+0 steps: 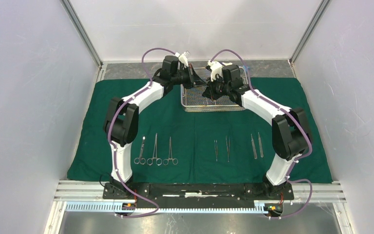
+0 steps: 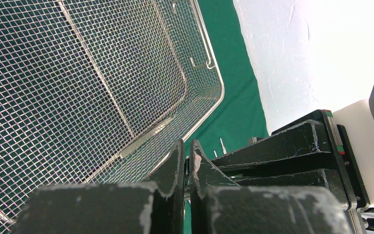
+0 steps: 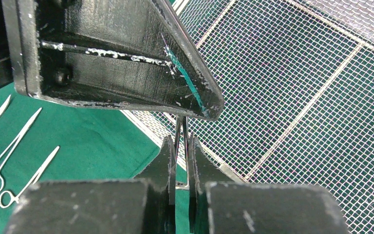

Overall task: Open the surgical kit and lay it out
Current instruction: Place the medical item in the surgical kit.

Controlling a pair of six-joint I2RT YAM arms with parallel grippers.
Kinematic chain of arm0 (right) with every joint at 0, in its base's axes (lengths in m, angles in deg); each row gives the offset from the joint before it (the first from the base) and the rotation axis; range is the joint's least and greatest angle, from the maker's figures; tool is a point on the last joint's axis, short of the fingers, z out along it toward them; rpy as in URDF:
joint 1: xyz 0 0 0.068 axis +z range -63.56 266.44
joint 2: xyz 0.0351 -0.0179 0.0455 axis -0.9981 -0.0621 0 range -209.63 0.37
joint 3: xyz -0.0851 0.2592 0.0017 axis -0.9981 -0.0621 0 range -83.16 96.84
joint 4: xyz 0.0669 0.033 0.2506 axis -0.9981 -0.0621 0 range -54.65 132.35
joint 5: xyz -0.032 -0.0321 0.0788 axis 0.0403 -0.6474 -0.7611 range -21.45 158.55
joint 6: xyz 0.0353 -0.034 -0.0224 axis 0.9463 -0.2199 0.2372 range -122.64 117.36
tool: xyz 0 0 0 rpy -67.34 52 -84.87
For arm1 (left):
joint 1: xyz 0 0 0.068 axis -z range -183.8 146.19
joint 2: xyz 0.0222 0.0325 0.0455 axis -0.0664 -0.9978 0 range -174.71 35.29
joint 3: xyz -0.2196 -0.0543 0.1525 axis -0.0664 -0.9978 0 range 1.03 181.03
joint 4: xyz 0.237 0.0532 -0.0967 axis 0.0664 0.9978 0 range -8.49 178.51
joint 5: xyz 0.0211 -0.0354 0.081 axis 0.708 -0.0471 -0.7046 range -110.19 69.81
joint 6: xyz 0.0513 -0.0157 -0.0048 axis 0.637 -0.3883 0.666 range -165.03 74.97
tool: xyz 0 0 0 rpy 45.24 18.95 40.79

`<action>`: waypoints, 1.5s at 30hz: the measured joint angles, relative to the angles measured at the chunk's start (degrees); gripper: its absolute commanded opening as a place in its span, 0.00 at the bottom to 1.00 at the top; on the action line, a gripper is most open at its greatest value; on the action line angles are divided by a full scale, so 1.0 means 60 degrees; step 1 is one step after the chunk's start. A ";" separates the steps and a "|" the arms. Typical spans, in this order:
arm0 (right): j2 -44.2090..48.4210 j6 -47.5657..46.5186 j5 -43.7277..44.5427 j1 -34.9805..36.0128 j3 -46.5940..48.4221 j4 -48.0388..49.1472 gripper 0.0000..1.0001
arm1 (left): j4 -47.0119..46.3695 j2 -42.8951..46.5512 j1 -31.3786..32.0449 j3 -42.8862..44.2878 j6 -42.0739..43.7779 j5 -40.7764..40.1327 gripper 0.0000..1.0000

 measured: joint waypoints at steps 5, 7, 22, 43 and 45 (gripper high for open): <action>-0.0007 -0.0011 0.0015 0.0004 0.0000 -0.0004 0.00 | 0.0011 0.0000 0.0000 0.0000 0.0015 0.0004 0.02; -0.0007 -0.0044 0.0018 0.0011 0.0000 -0.0011 0.00 | -0.0033 0.0026 0.0000 -0.0051 0.0033 0.0011 0.02; 0.0084 -0.0233 0.0280 0.0146 0.0000 -0.0040 0.44 | -0.0113 0.0525 0.0022 -0.0437 0.0532 -0.0109 0.02; 0.1311 -0.0404 -0.0098 -0.0313 -0.0801 0.0084 0.69 | -0.0051 0.1075 0.0062 -0.1067 0.1373 0.0113 0.02; 0.1614 -0.0412 -0.0306 -0.0579 -0.1053 0.0120 0.69 | 0.0036 0.1424 0.0066 -0.1417 0.1559 0.0313 0.02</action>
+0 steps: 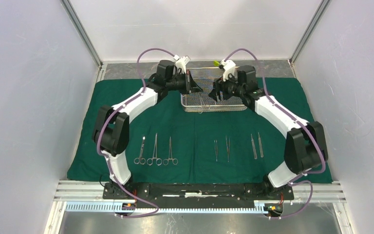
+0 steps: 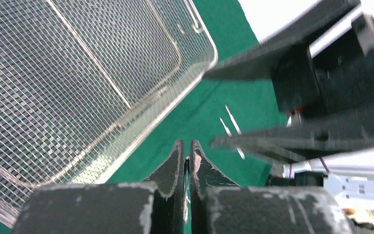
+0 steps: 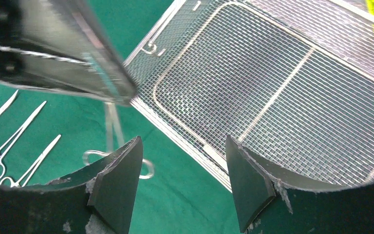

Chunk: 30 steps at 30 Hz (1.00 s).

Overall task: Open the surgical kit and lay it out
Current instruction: Place the medical item in the surgical kit.

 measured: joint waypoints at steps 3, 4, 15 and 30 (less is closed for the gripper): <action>0.0521 -0.0047 -0.0291 -0.0499 -0.0441 0.0138 0.69 | 0.0229 0.0652 0.0040 -0.0590 0.0310 0.0321 0.02; 0.0736 -0.0120 -0.0415 -0.0710 -0.0616 0.0197 0.69 | 0.0324 0.0933 0.0058 -0.0885 0.0423 0.0488 0.02; 0.2914 -0.1111 -0.0918 -0.1661 -0.2761 0.0834 0.69 | 0.0936 0.3224 0.0372 -0.4798 0.1016 0.2025 0.02; 0.4069 -0.1683 -0.0747 -0.1982 -0.3923 0.1355 0.70 | -0.0058 0.3315 0.0437 -0.7406 0.1151 0.2269 0.02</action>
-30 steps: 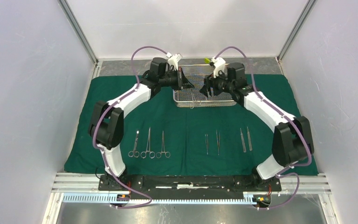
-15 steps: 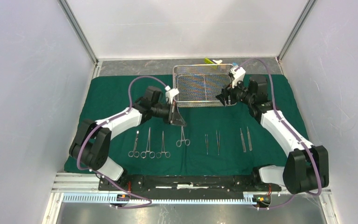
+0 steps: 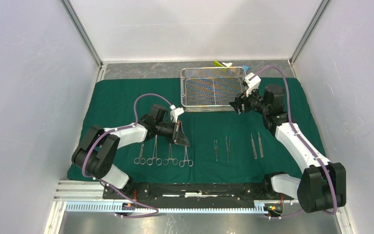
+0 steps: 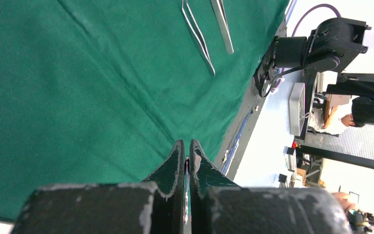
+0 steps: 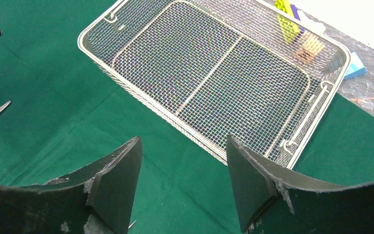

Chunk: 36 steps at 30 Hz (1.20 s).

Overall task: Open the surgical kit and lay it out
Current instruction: Place the medical item in the surgical kit.

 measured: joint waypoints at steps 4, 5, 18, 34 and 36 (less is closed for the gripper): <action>0.0000 0.0011 -0.0011 -0.0004 -0.0025 0.0087 0.70 | -0.0353 -0.0015 -0.0004 0.0036 0.0018 0.0066 0.02; -0.0004 0.0015 -0.0025 -0.0004 -0.0025 0.0102 0.70 | -0.0397 -0.0051 -0.0004 0.0080 0.0022 0.0120 0.02; -0.0007 0.0084 -0.0186 -0.0004 -0.0080 0.0182 0.71 | -0.0448 -0.1392 -0.0364 0.0721 0.0302 0.0317 0.02; -0.0007 0.0168 -0.0219 -0.0004 -0.0098 0.0262 0.72 | -0.0262 -0.1552 -0.0466 0.0747 0.0495 0.0463 0.12; -0.0007 0.0186 -0.0222 -0.0004 -0.0098 0.0291 0.72 | -0.0266 -0.1643 -0.0495 0.0747 0.0495 0.0463 0.13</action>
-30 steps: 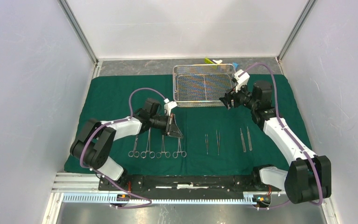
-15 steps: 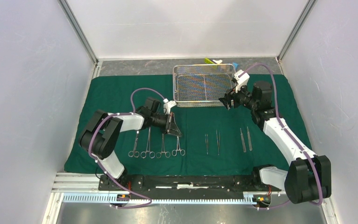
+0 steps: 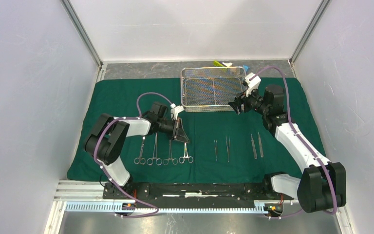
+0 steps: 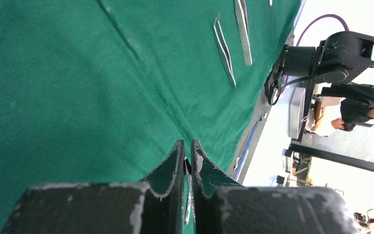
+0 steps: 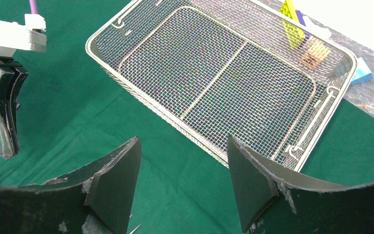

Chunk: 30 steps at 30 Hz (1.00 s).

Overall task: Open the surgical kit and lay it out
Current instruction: Place the medical item in the surgical kit.

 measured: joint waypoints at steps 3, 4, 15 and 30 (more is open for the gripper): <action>0.0000 0.0004 0.0000 -0.0007 -0.0033 0.0018 0.72 | 0.0011 -0.0168 -0.0084 0.0000 0.0000 -0.0007 0.17; 0.0000 0.0004 0.0000 -0.0007 -0.0055 0.0025 0.72 | 0.0025 -0.0208 -0.0098 0.0000 0.0004 -0.0018 0.18; 0.0000 0.0007 -0.0018 -0.0007 -0.0124 0.0062 0.72 | 0.0259 -0.0488 -0.0138 0.0000 0.0051 -0.0295 0.25; 0.0000 0.0076 -0.0040 -0.0007 -0.0131 0.0069 0.73 | 0.0914 -0.0667 -0.0135 0.0597 0.0262 -0.0652 0.50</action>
